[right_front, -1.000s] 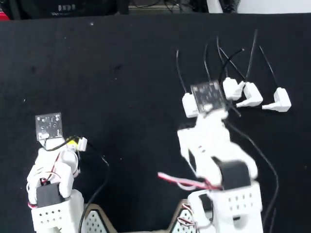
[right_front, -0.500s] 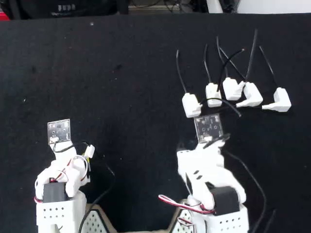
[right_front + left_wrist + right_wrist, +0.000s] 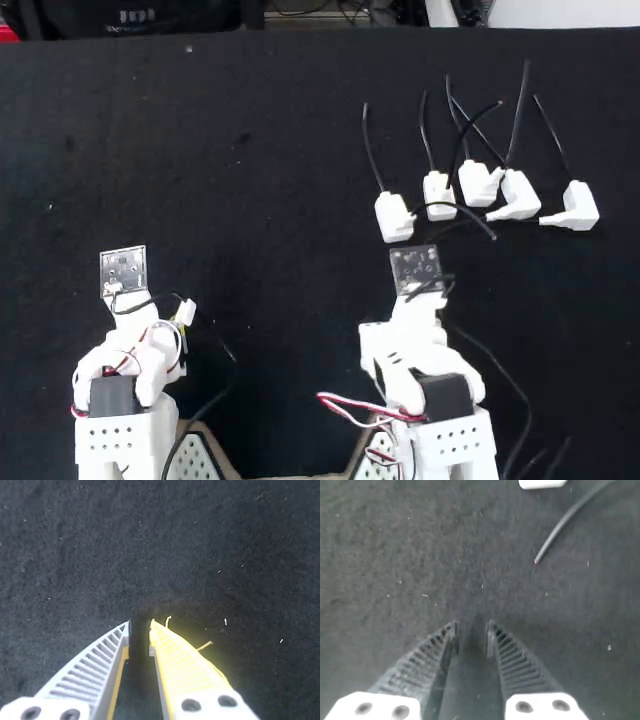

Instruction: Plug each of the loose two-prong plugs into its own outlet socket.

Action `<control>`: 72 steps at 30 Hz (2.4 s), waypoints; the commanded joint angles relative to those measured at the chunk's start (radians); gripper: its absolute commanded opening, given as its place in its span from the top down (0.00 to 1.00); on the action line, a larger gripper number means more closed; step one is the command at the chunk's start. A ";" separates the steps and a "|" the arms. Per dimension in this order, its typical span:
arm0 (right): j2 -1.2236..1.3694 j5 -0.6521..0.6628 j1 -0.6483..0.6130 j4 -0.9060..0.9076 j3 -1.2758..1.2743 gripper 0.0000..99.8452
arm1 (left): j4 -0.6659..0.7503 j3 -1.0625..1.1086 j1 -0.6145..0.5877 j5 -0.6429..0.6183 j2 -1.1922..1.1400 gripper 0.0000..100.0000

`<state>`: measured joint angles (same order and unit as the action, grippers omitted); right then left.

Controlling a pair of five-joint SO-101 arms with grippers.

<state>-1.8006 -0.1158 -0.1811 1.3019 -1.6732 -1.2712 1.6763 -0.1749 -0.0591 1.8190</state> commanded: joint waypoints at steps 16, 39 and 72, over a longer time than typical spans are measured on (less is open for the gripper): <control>-0.097 -0.008 0.279 0.003 -0.012 0.91 | -0.005 0.022 0.007 -0.009 0.011 0.92; -0.094 -0.008 0.272 0.003 -0.012 0.91 | -0.003 0.022 0.007 -0.009 0.003 0.92; -0.094 -0.009 0.272 0.003 -0.012 0.91 | -0.003 0.022 0.005 -0.009 0.003 0.92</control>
<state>-1.8006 -0.1189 0.1059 1.3034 -1.6824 -1.2712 1.6763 -0.1749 -0.0591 1.8190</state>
